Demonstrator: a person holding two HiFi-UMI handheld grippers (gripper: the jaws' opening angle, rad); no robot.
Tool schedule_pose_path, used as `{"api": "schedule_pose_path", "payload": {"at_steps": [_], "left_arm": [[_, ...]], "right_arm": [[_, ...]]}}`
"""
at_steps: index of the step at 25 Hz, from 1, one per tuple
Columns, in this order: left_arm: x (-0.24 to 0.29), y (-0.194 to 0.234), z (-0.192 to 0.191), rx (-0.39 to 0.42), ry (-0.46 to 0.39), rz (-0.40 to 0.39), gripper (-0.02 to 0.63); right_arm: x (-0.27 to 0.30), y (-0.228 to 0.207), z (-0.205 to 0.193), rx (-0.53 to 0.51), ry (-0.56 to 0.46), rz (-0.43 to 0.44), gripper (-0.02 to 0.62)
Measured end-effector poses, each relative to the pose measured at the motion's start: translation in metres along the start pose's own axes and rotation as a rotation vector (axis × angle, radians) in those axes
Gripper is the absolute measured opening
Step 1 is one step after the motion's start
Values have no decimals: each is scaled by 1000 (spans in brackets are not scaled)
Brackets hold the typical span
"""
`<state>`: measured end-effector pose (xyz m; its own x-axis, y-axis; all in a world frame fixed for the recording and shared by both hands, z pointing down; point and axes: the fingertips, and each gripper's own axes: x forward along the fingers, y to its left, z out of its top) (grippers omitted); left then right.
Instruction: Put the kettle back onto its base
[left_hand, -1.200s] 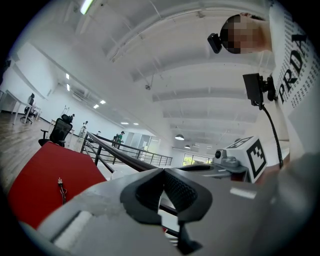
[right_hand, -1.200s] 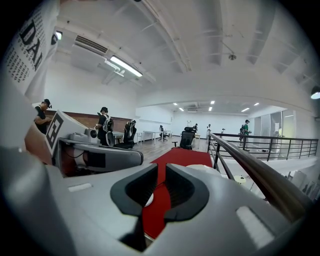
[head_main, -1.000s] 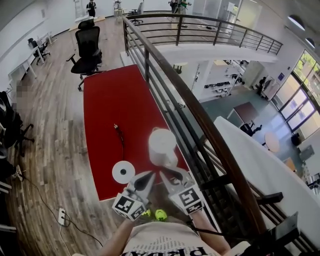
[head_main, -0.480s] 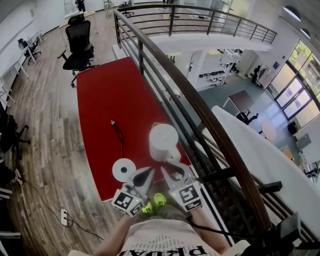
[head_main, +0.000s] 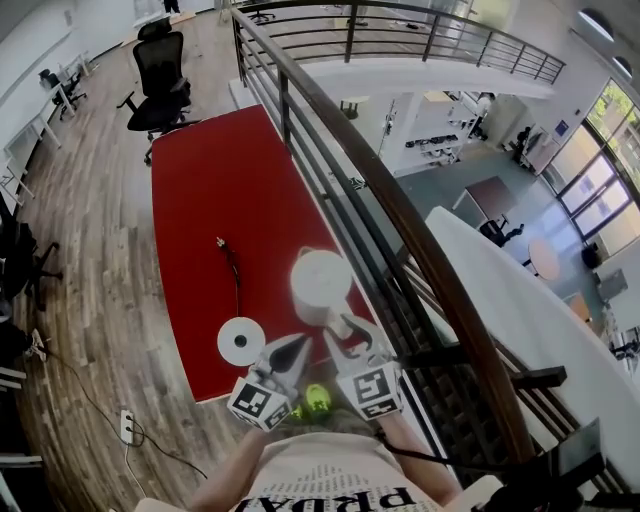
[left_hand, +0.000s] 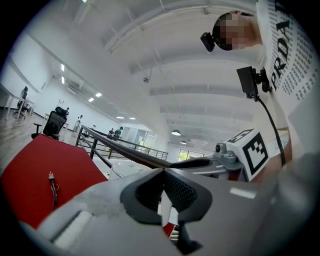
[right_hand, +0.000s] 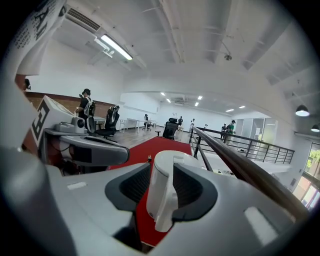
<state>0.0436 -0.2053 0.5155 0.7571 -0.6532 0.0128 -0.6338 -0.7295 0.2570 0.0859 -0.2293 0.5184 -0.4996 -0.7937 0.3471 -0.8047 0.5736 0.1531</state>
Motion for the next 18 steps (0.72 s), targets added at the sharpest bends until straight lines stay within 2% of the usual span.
{"api": "schedule_pose_path", "payload": {"at_steps": [4, 13, 18], "left_arm": [[9, 6, -13, 2, 14, 10, -8], [18, 11, -39, -30, 47, 28, -8], [18, 10, -47, -40, 64, 27, -8]], "right_arm": [[5, -16, -13, 6, 15, -28, 149], [17, -22, -45, 36, 83, 3, 164], [18, -17, -53, 66, 88, 27, 169]]}}
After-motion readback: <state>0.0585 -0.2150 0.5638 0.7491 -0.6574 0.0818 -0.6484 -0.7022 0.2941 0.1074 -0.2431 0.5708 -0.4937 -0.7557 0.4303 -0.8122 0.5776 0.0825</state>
